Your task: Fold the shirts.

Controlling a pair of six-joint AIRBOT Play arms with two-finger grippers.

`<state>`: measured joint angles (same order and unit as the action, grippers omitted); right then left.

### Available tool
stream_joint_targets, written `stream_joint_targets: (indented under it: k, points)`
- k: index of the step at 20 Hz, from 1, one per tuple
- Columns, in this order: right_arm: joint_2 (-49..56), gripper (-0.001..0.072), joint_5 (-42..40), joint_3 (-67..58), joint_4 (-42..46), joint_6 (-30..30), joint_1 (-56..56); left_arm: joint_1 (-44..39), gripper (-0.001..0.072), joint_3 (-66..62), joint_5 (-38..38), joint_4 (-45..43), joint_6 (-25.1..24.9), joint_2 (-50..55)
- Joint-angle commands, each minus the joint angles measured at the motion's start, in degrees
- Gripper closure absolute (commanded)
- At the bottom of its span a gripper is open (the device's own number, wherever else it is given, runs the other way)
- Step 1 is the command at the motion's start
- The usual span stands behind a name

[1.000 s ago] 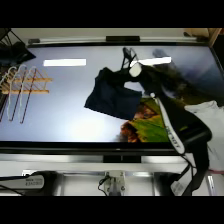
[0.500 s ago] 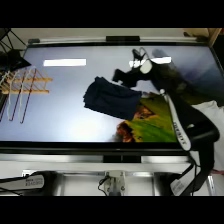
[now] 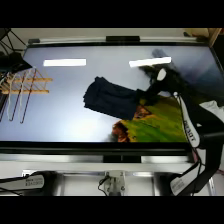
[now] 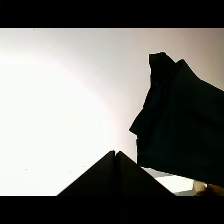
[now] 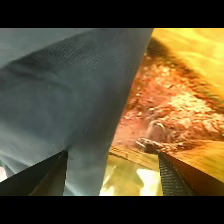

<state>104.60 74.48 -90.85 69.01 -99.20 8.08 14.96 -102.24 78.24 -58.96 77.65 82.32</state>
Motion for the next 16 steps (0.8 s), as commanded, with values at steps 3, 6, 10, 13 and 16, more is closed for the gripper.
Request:
stream_joint_targets:
  k: [3, 6, 10, 13, 16]
  points:
    - [4.5, 0.0022, -7.0, 1.5, -9.7, 2.4, 1.7, -0.9, 0.0677, 0.0, 0.0, 0.1, 0.0, 0.0]
    - [4.8, 0.0637, -12.7, 1.4, -17.3, 9.4, 1.7, -1.6, 0.0677, 0.0, 0.1, 0.0, -0.1, 0.0]
    - [-2.6, 0.0637, -10.9, -3.1, -32.2, 20.9, -2.4, -2.9, 0.0677, 0.0, 0.0, 0.0, -1.6, 0.0]
    - [-10.8, 0.0637, -5.7, -8.7, -31.5, 13.9, -8.5, -3.8, 0.0677, 0.0, -0.1, 0.0, -2.2, 0.0]
    - [-17.8, 0.0637, -3.5, -11.7, -26.4, 8.5, -15.6, -4.6, 0.0677, 0.0, -0.1, 0.1, -2.2, 0.0]
